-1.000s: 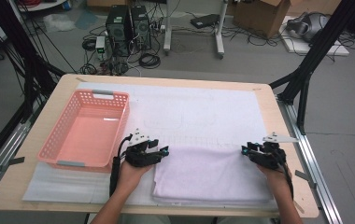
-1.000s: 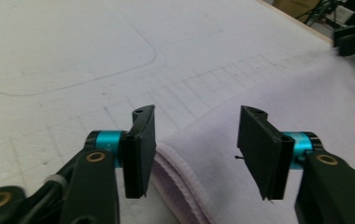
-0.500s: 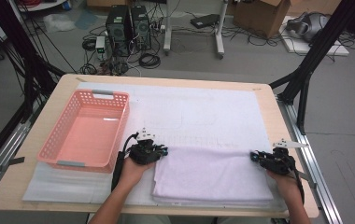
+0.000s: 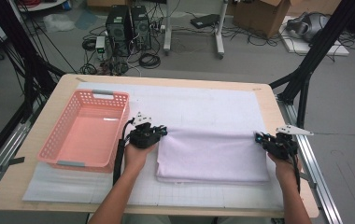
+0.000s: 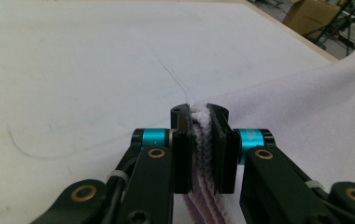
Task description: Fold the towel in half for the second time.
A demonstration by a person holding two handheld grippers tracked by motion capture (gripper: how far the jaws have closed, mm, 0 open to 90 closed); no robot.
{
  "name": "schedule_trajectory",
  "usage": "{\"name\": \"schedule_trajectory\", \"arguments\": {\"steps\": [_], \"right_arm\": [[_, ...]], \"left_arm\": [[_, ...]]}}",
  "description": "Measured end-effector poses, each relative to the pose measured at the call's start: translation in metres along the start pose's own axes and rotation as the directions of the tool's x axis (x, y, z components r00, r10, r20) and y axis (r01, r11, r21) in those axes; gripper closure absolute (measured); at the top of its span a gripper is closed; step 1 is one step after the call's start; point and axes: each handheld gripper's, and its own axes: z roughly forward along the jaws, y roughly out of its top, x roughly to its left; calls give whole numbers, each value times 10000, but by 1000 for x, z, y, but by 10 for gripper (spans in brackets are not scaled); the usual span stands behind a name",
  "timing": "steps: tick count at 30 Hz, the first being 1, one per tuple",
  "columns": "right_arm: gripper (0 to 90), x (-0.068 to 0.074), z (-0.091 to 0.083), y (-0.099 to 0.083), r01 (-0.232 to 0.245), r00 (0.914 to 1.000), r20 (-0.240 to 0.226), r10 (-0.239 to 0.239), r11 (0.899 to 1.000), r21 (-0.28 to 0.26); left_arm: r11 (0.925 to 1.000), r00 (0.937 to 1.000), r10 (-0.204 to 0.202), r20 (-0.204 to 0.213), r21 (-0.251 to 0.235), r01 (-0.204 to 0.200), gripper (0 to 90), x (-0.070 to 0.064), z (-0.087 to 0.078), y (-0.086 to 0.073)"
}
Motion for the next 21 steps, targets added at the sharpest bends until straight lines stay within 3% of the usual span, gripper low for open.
{"name": "schedule_trajectory", "arguments": {"steps": [3,4,6,8,10,12,13,15,19,21], "right_arm": [[786,1,9,7,-227,9994,250,227,9997,-14],[761,2,11,8,-433,9987,252,434,9991,-45],[642,3,14,10,-790,9965,259,789,9969,45],[582,4,10,11,-760,9964,380,762,9971,-72],[579,5,2,8,-912,9954,285,919,9955,-244],[619,6,-7,1,-1066,9942,122,1070,9940,-263],[627,7,-11,-4,-988,9951,81,990,9949,-203],[649,9,-18,-14,-773,9970,17,773,9970,-96],[656,13,-32,-32,-603,9979,-209,608,9979,240],[641,14,-39,-38,-646,9968,-441,659,9974,307]], "left_arm": [[9994,9990,-338,-307,39,340,792,3,7,-1],[9996,9988,-248,-422,154,255,764,2,7,-1],[9994,9987,-324,-385,85,327,606,1,3,-3],[9994,9993,-309,-211,-139,306,532,-1,-6,-5],[9999,9999,-117,-125,98,119,531,-5,-14,-6],[9998,10000,53,33,-189,-52,533,-9,-21,-10],[9998,9999,102,98,-179,-101,555,-12,-24,-12],[9991,9994,233,261,335,-242,538,-17,-25,-17],[9976,9965,512,657,421,-541,560,-27,-31,-30],[9950,9959,708,559,662,-745,566,-30,-34,-38]]}}
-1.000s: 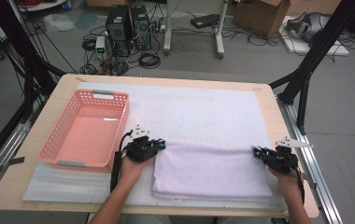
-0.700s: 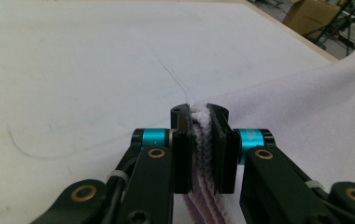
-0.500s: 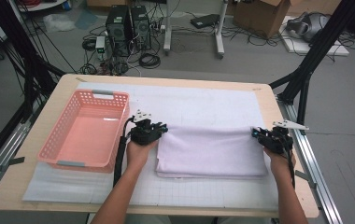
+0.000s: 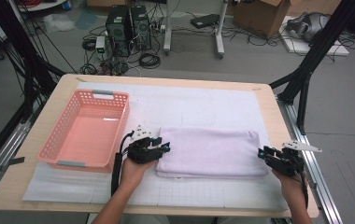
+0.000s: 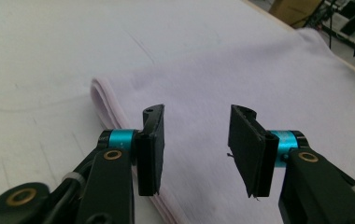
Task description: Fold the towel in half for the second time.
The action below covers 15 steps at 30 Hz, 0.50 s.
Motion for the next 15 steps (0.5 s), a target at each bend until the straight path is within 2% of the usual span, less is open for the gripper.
{"name": "schedule_trajectory", "arguments": {"steps": [2,4,6,8,9,10,11,13,15], "right_arm": [[625,4,-10,-4,-9,9998,-173,9,10000,-13],[612,8,-18,-8,51,9998,-173,-49,9999,89],[612,11,-23,-15,127,9998,-173,-121,9993,364],[622,13,-24,-21,98,9998,-194,-84,9974,716],[640,14,-24,-23,219,9997,-72,-214,9957,895],[671,14,-23,-25,301,9995,24,-306,9928,1157],[736,14,-21,-27,266,9996,-9,-267,9906,1344],[844,14,-22,-29,65,9996,-283,-28,9909,1344],[853,16,-27,-27,175,9997,-176,-155,9930,1171]], "left_arm": [[9996,10000,47,49,282,-48,571,-2,-4,-8],[9990,9994,-236,246,389,226,552,-2,-8,-16],[9977,9990,-414,192,542,403,507,-2,-11,-20],[9969,9992,-390,123,691,380,511,-4,-13,-22],[9964,9995,-303,19,796,301,537,-6,-13,-23],[9957,9997,-205,-104,897,214,613,-8,-14,-24],[9952,9999,-80,-124,977,91,703,-10,-14,-25],[9944,9996,37,-265,1058,-9,847,-14,-17,-26],[9954,9996,120,-270,957,-94,859,-16,-21,-26]]}}
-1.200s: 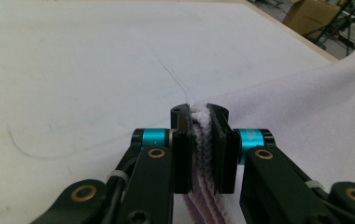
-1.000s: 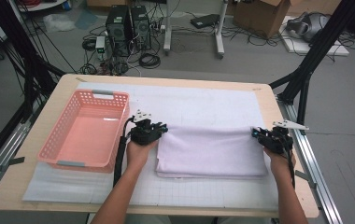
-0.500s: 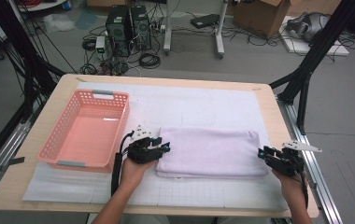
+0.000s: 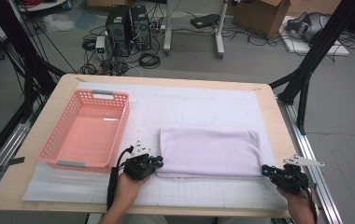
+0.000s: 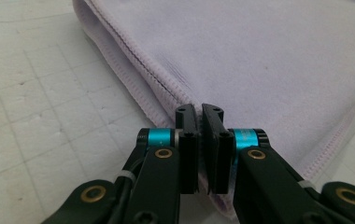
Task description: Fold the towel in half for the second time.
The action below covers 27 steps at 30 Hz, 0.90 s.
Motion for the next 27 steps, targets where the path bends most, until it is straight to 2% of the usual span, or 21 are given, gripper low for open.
{"name": "schedule_trajectory", "arguments": {"steps": [4,7,8,10,12,14,16,19,21,24,27], "right_arm": [[855,5,-13,1,22,10000,-8,-22,9992,-405],[845,6,-13,-4,-6,10000,-47,6,9999,-169],[819,6,-10,-6,-17,10000,35,17,10000,-6],[685,5,-6,-8,-26,9991,425,23,10000,61],[609,1,-9,-8,-153,9986,510,169,9994,-319],[576,-1,-15,-7,-127,9978,641,181,9965,-832],[537,-3,-21,-5,-28,9978,647,118,9903,-1386],[480,-2,-23,-4,304,9981,590,-199,9826,-1834],[442,0,-22,-3,392,9988,373,-326,9806,-1919],[426,2,-20,-2,512,9987,144,-494,9823,-1802],[345,5,-21,0,621,9980,11,-632,9783,-1974]], "left_arm": [[9995,9996,-235,159,-205,238,858,0,-10,-2],[9995,9995,-277,147,-129,279,829,-1,-10,-6],[9994,9994,-333,57,-84,333,771,0,-10,-6],[9984,9988,-461,-161,-344,455,644,2,-11,-6],[9955,9986,-500,-178,-810,484,558,6,-15,-5],[9880,9979,-645,-79,-1410,627,479,7,-18,-4],[9820,9988,-491,-21,-1826,479,452,8,-20,-3],[9718,9999,-122,122,-2355,147,407,7,-22,-1],[9697,9999,74,154,-2444,-34,368,6,-22,0],[9697,9990,145,423,-2444,-37,364,5,-22,1],[9645,9996,204,174,-2638,-151,282,2,-24,1]]}}
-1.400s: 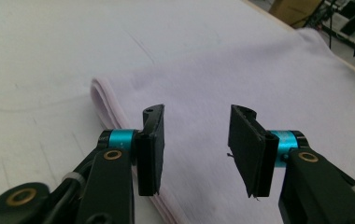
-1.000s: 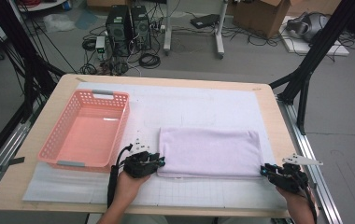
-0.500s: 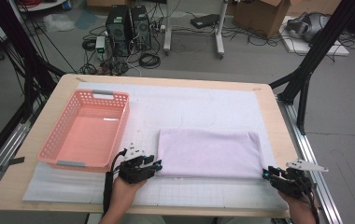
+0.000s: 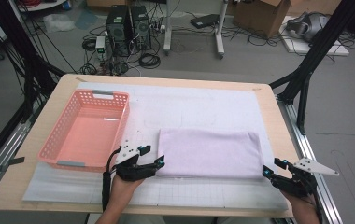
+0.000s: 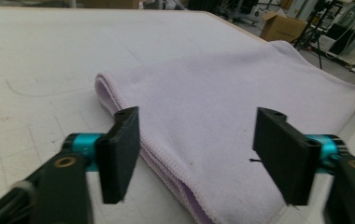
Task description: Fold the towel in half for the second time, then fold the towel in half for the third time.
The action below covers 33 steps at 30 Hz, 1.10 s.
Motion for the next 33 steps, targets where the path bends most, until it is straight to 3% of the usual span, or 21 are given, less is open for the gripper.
{"name": "schedule_trajectory", "arguments": {"steps": [5,11,15,31,33], "right_arm": [[223,0,0,1,-2,9999,-143,-4,9989,-459],[214,0,-1,0,118,9999,-103,-124,9983,-568],[215,-1,2,-1,145,9999,-69,-148,9985,-528],[214,-6,-2,-3,-187,9998,42,190,9976,-661],[214,-5,-2,-3,-17,10000,29,19,9984,-558]], "left_arm": [[9998,9996,155,234,-128,-152,184,-1,0,2],[9999,9998,164,113,4,-164,184,-1,3,1],[9995,9998,148,133,289,-152,236,-1,5,-1],[9961,9997,232,115,849,-241,278,-3,10,-5],[9950,9997,217,58,971,-222,288,-4,12,-5]]}}
